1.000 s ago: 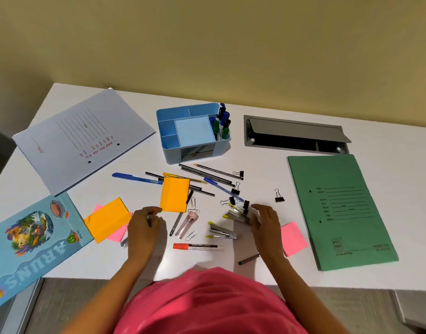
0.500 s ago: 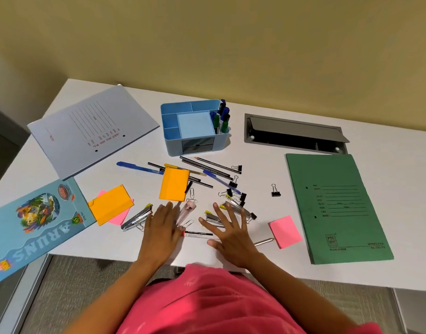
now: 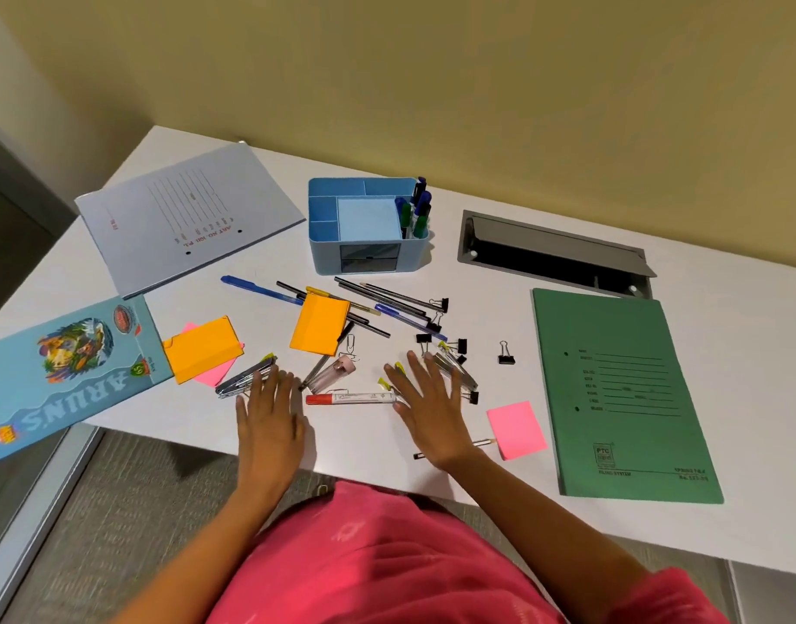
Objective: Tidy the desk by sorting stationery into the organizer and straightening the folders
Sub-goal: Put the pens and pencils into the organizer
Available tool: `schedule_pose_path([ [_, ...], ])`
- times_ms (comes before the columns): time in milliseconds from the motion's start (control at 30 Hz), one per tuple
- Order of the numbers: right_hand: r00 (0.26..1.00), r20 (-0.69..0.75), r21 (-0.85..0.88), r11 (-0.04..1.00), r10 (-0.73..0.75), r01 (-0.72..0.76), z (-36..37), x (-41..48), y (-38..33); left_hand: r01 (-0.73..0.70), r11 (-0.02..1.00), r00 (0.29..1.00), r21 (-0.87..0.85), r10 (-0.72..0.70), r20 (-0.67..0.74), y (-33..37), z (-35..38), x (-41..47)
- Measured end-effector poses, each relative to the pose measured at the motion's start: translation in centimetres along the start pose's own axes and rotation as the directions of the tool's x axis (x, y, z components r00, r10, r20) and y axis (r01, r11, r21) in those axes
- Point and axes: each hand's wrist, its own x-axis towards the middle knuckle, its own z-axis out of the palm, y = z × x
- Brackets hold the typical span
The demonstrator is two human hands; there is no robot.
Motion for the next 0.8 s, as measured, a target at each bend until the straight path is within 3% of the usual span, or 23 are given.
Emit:
schedule_pose_path([
  [100, 0.975, -0.129, 0.038, 0.982, -0.180, 0.186, 0.1, 1.0, -1.2, 0.030, 0.999, 0.999, -0.011, -0.030, 0.016, -0.1, 0.2, -0.3],
  [167, 0.962, -0.124, 0.060, 0.966, -0.242, 0.251, 0.1, 1.7, -2.4, 0.031, 0.999, 0.999, -0.010, -0.030, 0.036, -0.3, 0.2, -0.4],
  [333, 0.965, -0.021, -0.065, 0.964, -0.261, 0.259, -0.1, 3.3, -4.7, 0.008, 1.000, 0.999, 0.023, -0.009, 0.040, -0.7, -0.3, 0.2],
  [500, 0.948, -0.161, -0.115, 0.959, -0.275, 0.259, -0.6, 4.2, -4.6, -0.008, 0.999, 1.000, -0.032, 0.009, 0.022, -1.1, -1.5, 1.8],
  [667, 0.940, -0.321, 0.040, 0.990, -0.113, 0.133, -3.3, 5.8, -3.5, -0.004, 0.992, 1.000, -0.129, 0.003, -0.013, -2.4, -2.7, 4.6],
  [733, 0.934, -0.355, 0.266, 0.963, 0.051, 0.048, -5.2, 6.8, -3.1, 0.009, 0.981, 1.000, -0.192, -0.012, -0.014, -2.6, -3.3, 6.5],
  [800, 0.902, -0.359, 0.524, 0.851, 0.240, -0.018, -7.3, 8.4, -2.5, 0.042, 0.959, 0.999, -0.280, -0.043, 0.002, -2.2, -4.1, 8.7],
])
